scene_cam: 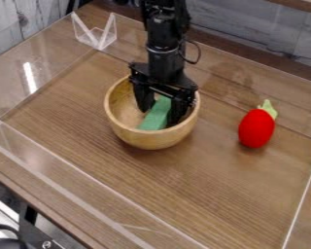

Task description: Remove the green object from the brown bowl and put it on the table

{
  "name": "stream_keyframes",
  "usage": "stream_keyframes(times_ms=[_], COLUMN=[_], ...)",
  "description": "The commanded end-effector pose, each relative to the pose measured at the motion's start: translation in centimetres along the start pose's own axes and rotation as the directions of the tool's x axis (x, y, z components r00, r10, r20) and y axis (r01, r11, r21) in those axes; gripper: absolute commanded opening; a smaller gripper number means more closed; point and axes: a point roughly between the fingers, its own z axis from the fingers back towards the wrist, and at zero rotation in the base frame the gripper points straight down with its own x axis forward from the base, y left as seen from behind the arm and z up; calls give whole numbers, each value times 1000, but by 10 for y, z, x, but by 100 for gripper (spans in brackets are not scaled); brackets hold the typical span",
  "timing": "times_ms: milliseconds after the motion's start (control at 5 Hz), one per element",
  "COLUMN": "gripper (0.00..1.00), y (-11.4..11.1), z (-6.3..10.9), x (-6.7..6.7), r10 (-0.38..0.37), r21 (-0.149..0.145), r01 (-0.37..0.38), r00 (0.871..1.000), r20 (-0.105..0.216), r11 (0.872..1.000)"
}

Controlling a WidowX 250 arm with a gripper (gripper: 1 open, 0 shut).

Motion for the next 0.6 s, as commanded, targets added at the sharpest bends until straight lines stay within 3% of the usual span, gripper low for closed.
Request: stream_keyframes(times_ms=[0,200,400], gripper=[100,100,100], y=[7,11,16], z=[12,13,1], x=[21,30,31], r10=[-44,-84,-69], r21=[2,1,4], r01=[44,85,69], r00=[997,994,995], r20=[60,66,69], r11=[999,996,998])
